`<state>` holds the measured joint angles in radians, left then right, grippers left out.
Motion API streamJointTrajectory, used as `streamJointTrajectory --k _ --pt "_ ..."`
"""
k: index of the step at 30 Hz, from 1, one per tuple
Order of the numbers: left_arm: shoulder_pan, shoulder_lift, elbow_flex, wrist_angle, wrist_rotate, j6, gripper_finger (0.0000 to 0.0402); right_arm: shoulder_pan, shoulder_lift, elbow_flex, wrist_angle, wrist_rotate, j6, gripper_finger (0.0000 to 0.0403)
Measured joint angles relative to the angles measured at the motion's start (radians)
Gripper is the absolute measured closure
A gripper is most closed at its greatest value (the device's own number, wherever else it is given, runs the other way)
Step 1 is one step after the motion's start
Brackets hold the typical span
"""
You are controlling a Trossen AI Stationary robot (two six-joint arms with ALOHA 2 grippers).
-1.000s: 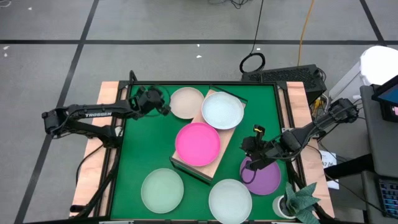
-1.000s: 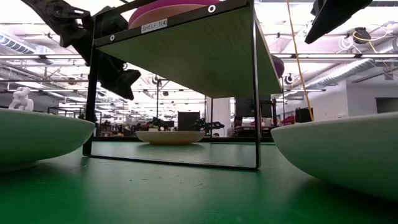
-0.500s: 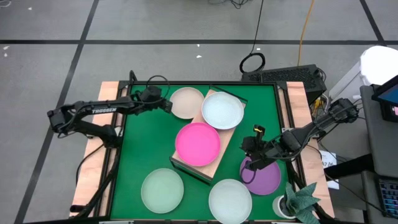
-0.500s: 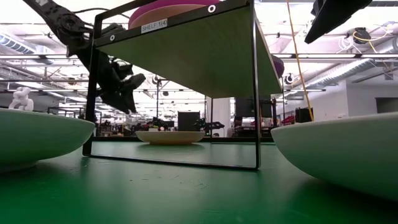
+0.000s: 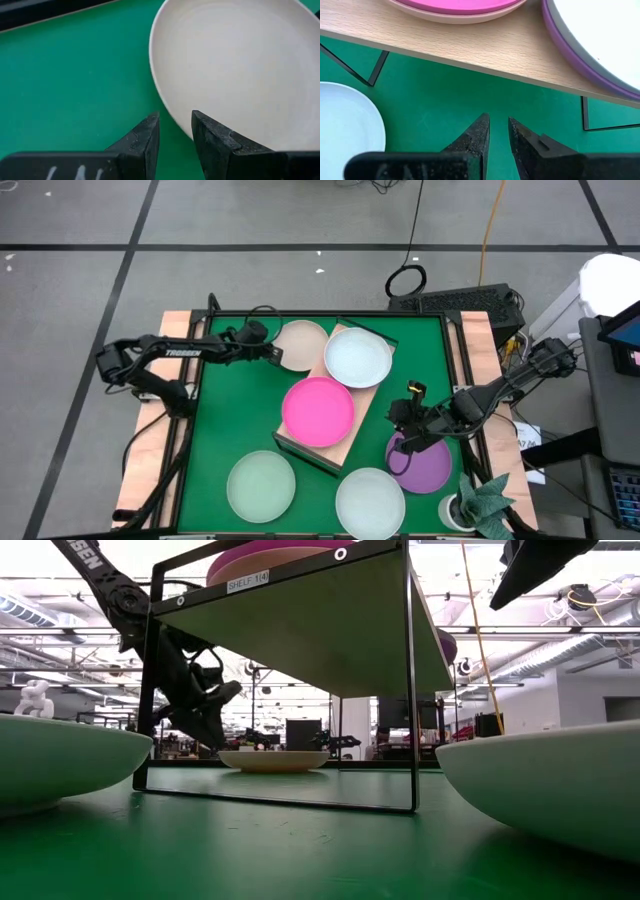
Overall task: Place and stack plates onto a shelf
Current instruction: Stack the light orange plate on top of the pink plate on the shelf
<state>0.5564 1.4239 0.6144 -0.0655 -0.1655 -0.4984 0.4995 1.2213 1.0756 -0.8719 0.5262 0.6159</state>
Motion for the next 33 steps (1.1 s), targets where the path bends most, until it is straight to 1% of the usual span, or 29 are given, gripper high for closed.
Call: streamJointTrajectory --k 11,14,22,29,31,33 --pt "0.035 0.019 0.000 0.013 0.000 -0.029 0.0283 0.000 0.000 0.000 0.000 0.000 -0.002 0.0346" --pt "0.035 0.040 0.000 0.024 0.000 -0.039 0.0283 0.000 0.000 0.000 0.000 0.000 -0.001 0.0346" --pt "0.035 0.112 0.001 0.119 0.001 -0.037 0.0284 0.000 0.000 0.000 0.000 -0.001 0.000 0.0346" --pt "0.065 0.115 0.000 0.102 0.012 -0.040 0.0284 0.000 0.000 0.000 -0.001 -0.002 -0.004 0.0346" --pt "0.076 0.115 0.000 0.081 0.026 -0.027 0.0290 0.000 0.000 0.000 0.000 -0.002 -0.004 0.0346" --pt "0.083 0.115 0.000 0.073 0.032 -0.019 0.0310 0.000 0.000 0.000 0.000 -0.002 -0.003 0.0346"
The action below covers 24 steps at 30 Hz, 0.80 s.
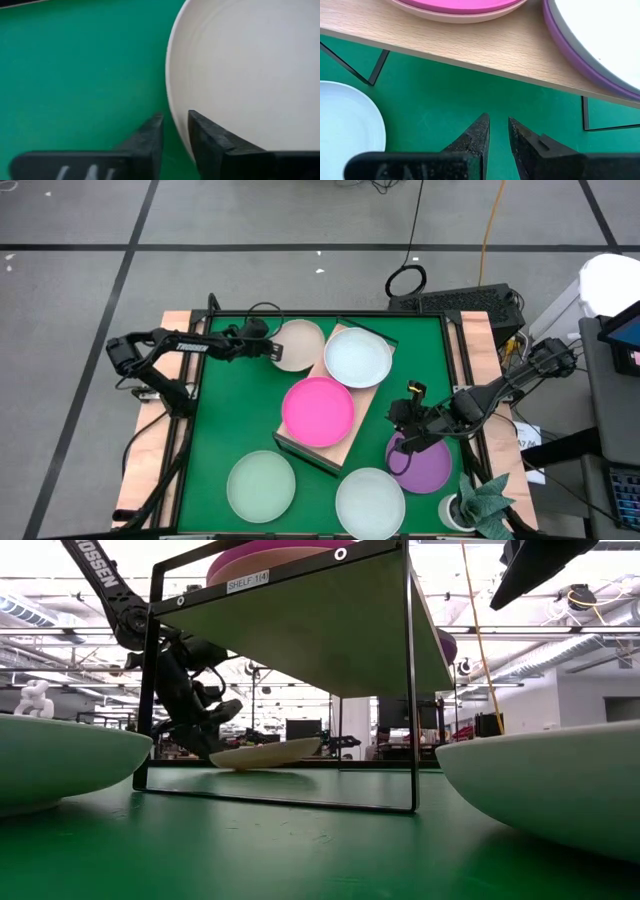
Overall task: Place and stack plates onto a shelf
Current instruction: Stack the light orange plate on top of the pink plate on the shelf
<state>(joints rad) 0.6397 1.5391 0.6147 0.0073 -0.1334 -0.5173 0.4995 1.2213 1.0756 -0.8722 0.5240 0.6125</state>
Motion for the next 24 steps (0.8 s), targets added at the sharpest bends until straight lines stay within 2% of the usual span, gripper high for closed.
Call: streamJointTrajectory --k 5,7,17,24 --pt "0.001 -0.001 0.000 0.010 0.004 0.011 0.0377 0.000 0.000 0.000 0.000 -0.001 0.003 0.0346" --pt "0.000 -0.002 0.003 0.017 0.007 0.021 0.0391 0.000 0.000 0.000 0.000 0.000 0.003 0.0346" --pt "0.001 -0.018 0.000 0.016 0.025 0.097 0.0394 0.000 0.000 0.000 0.000 -0.001 0.002 0.0346" --pt "0.016 -0.165 -0.002 -0.036 0.018 0.118 0.0394 0.000 0.000 0.000 -0.001 -0.001 0.003 0.0346"
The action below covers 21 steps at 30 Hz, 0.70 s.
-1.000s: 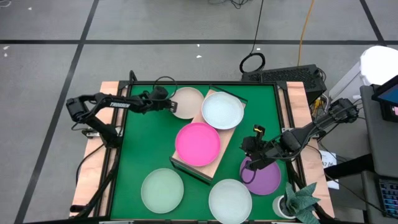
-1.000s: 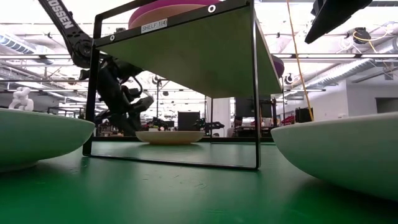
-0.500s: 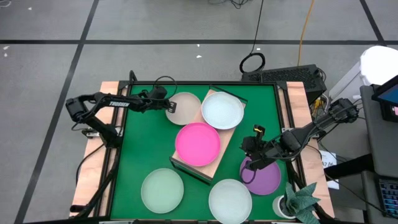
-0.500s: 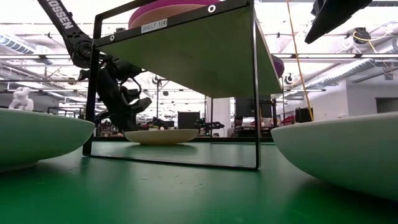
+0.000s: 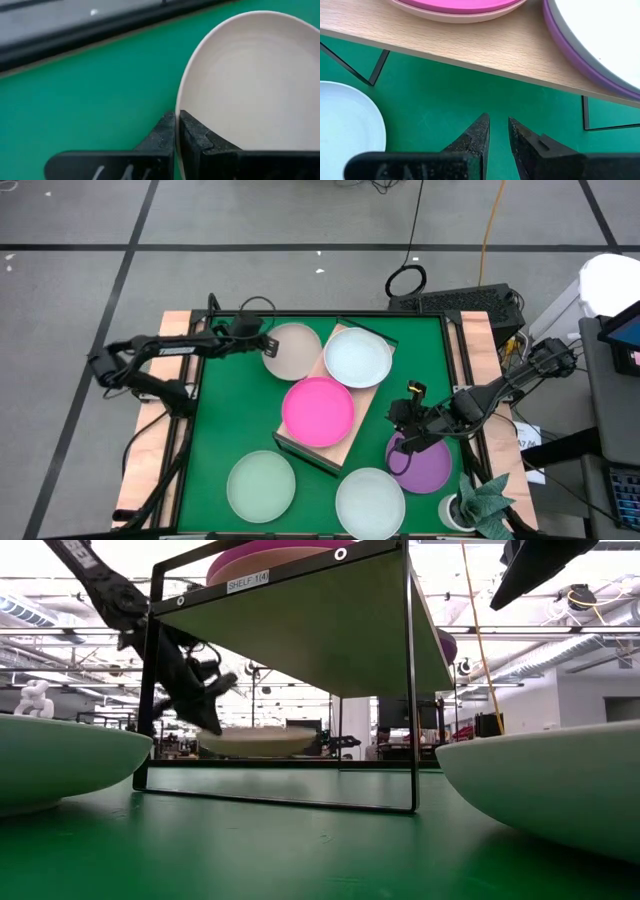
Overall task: Place and stack plates onto a shelf
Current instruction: Stack the light orange plate on top of the pink plate on the shelf
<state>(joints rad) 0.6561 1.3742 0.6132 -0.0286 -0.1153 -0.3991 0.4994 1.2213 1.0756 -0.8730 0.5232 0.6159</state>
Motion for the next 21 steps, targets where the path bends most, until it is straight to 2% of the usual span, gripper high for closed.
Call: streamJointTrajectory --k 17,21 --pt "0.006 -0.530 0.000 -0.154 -0.016 -0.008 0.0394 0.000 0.000 0.000 0.000 -0.001 0.004 0.0346" --pt "0.000 -0.625 0.000 -0.162 0.051 -0.034 0.0394 0.000 0.000 0.000 0.000 -0.001 -0.025 0.0346"
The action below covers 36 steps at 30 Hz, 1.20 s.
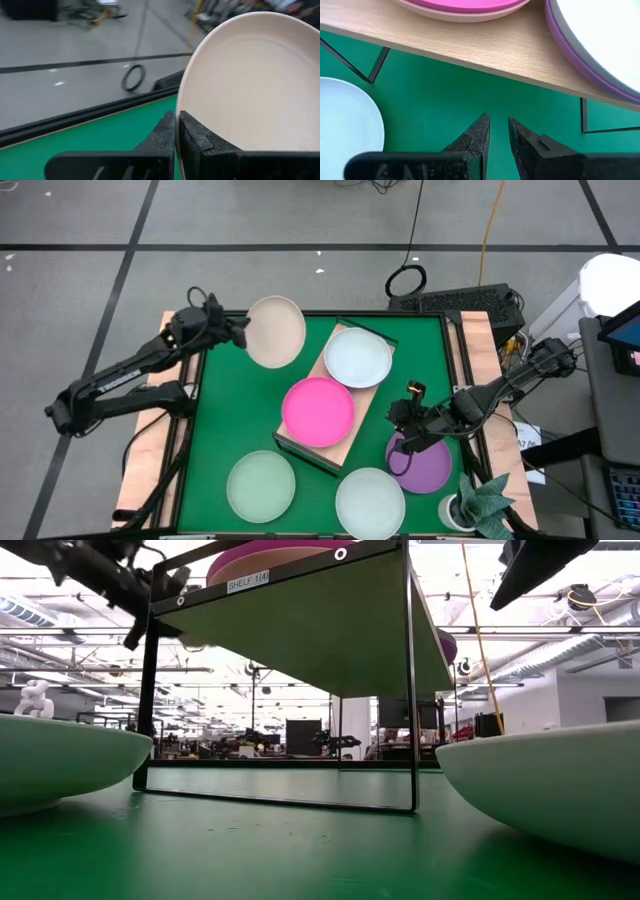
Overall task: Place and stack plates onto a shelf
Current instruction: Stack the light orange plate on top of the pink plate on the shelf
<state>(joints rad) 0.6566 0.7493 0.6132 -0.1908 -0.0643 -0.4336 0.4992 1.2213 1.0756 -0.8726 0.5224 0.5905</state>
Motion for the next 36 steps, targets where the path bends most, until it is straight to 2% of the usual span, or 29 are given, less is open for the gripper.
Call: streamJointTrajectory --k 6,17,27,36 --pt "-0.070 -0.064 0.000 0.013 0.039 -0.046 0.0394 0.000 0.000 0.000 0.000 0.000 -0.042 0.0346" --pt "-0.277 -0.062 0.000 0.091 0.038 -0.086 0.0394 0.000 0.000 0.000 0.018 0.002 -0.110 0.0346" --pt "-0.429 -0.062 0.017 0.132 -0.015 -0.096 0.0394 0.000 0.000 0.000 0.044 0.003 -0.135 0.0346" --pt "-0.548 0.052 0.106 0.117 -0.063 -0.070 0.0394 0.000 0.000 0.000 0.043 0.003 -0.135 0.0346"
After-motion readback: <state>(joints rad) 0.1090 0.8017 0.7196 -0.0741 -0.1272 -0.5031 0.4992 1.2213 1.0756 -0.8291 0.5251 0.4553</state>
